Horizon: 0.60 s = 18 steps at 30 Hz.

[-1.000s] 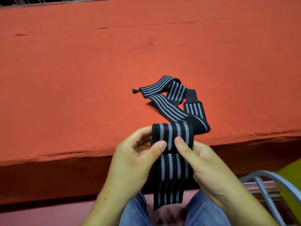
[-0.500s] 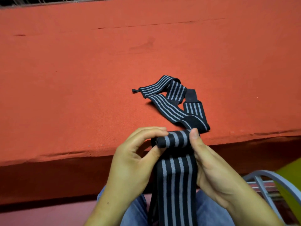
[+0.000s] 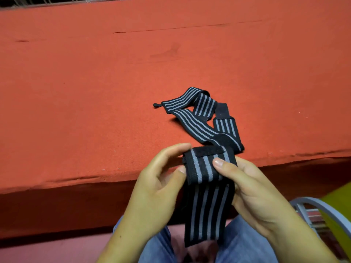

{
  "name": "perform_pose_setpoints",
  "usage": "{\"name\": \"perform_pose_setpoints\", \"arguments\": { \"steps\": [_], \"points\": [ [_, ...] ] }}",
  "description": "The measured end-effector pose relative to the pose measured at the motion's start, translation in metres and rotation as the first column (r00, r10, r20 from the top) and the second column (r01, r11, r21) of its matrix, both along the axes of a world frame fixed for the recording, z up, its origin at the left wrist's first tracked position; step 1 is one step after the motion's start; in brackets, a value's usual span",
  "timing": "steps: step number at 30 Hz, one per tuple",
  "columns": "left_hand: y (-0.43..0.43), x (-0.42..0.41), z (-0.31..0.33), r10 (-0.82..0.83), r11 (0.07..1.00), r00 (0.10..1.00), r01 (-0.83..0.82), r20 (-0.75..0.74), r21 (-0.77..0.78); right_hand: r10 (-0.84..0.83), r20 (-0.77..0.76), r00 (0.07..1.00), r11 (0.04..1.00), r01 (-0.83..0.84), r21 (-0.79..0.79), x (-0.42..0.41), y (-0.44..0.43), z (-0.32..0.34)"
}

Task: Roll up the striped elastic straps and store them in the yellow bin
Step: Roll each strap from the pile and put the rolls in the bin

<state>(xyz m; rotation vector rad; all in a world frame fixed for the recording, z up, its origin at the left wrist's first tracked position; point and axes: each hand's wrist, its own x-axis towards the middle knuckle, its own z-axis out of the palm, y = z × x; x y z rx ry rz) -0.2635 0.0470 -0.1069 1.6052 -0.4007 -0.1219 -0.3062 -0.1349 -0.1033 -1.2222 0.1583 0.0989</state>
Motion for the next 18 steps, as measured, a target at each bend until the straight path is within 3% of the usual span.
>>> {"name": "perform_pose_setpoints", "arguments": {
  "steps": [4,12,18],
  "points": [
    [0.0008,0.0002,0.0007,-0.070,0.998,0.988,0.068,-0.140,-0.020,-0.004,0.045,0.999,0.999,0.007,-0.050,0.0005,-0.0014,-0.0040],
    [-0.0051,-0.0022,0.0013,-0.013,0.996,0.993,0.003,-0.120,-0.085,0.051,0.032,0.998,0.986,-0.045,-0.159,-0.0013,0.0031,-0.0042],
    [-0.0026,0.0001,0.0018,-0.094,0.994,0.982,0.083,-0.166,-0.074,-0.021,0.114,0.993,0.969,0.048,-0.242,-0.0004,0.0062,-0.0034]
  ]
}}
